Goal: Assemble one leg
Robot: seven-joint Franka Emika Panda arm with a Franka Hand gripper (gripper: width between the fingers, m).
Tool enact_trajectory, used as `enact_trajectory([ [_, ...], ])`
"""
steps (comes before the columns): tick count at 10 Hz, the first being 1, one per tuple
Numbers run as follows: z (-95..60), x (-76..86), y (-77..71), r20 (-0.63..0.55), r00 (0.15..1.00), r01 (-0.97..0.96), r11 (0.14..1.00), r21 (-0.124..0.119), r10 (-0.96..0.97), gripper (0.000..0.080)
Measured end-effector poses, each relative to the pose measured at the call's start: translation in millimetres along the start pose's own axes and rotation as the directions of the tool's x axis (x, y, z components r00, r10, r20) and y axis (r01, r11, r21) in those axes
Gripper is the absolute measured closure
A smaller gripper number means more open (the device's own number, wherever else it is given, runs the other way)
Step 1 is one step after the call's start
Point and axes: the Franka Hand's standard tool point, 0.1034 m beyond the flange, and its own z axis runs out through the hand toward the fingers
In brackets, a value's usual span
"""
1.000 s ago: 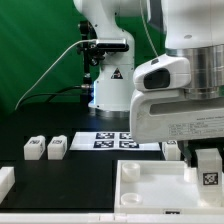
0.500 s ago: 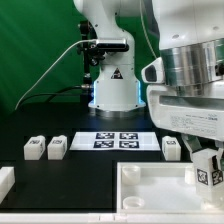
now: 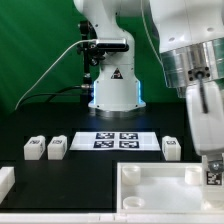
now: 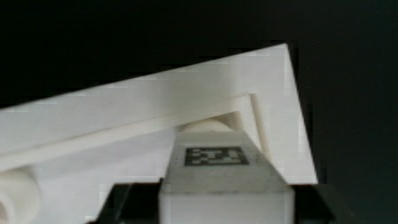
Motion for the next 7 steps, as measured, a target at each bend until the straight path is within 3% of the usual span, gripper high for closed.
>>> enact_trajectory([
  [1,0.3,0.1,0.2,0.0,0.999,0.053,0.999,-0.001,-0.053,0.0448],
  [2,1.3,0.1,0.9,-0.001,0.995,0.098,0.995,-0.002,-0.098,0.0265],
  [3,1.5,1.0,-0.2,-0.006,0.957,0.29,0.957,-0.004,-0.29,0.0265],
  [4,1.0,-1.7,-0.2,-0.009,0.857,0.514,0.857,-0.042,-0.515,0.0174],
  [7,1.4,-0.8,-2.9,-0.006,0.671,0.741,0.67,-0.037,-0.742,0.0151],
])
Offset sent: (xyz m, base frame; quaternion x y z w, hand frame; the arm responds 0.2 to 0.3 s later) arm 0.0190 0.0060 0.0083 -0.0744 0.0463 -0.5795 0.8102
